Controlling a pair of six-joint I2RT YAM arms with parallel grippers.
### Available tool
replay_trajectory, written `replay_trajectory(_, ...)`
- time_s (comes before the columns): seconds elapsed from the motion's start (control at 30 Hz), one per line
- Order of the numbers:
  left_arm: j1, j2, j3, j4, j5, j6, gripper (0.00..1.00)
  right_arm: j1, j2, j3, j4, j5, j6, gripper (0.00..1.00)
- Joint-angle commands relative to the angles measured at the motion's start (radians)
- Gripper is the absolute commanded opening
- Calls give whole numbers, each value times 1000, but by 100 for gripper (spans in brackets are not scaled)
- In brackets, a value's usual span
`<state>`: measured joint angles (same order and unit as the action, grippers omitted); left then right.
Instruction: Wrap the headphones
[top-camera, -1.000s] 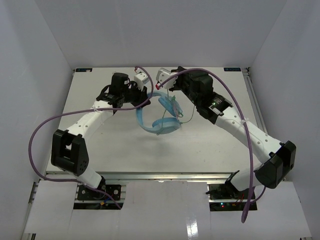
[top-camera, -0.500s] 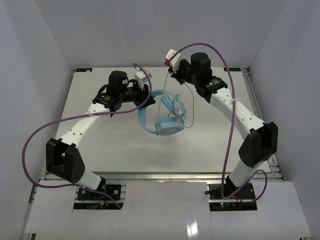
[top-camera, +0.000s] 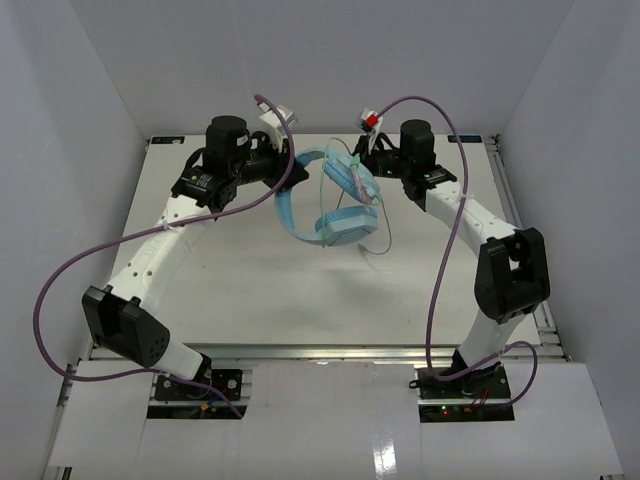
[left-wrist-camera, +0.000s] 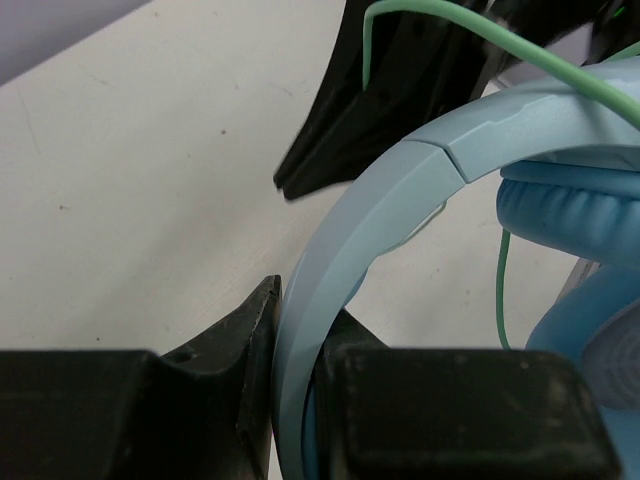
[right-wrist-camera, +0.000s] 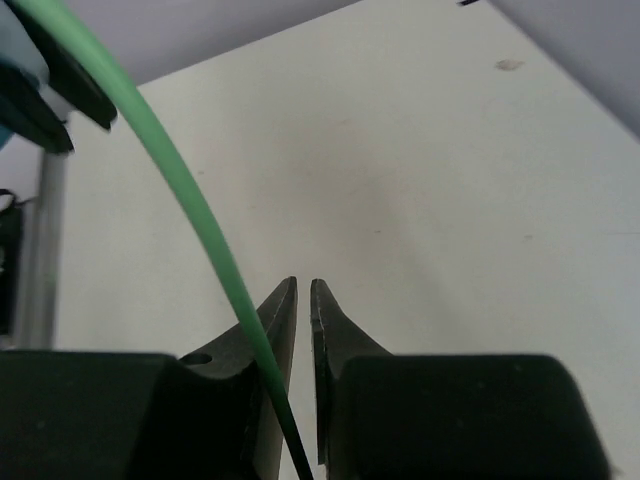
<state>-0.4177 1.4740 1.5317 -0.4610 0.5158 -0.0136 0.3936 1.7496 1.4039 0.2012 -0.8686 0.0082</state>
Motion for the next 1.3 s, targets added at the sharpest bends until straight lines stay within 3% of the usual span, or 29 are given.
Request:
replay_trajectory(0.0,-30,-40,141,1,-21,-113,0,5,56,-104,542,-270,433,19)
replay_trajectory(0.07,-51,-17,202,-8,-54,-131,0,15,99,-143,806,-309,680,22)
replay_trajectory(0.13,-63,2,264,-18,-82,-139,0,33,120,-166,934,-313,832,25)
replay_trajectory(0.37,-73,81,455,-65,-213,-146,0,136,119,-280,1187,-270,1000,31)
replay_trajectory(0.8,-73,116,585,49,-555,-143,0,225,-59,-496,1259,-168,1023,38)
replay_trajectory(1.27,-73,29,448,274,-753,-114,0,232,-169,-559,1162,-118,938,36)
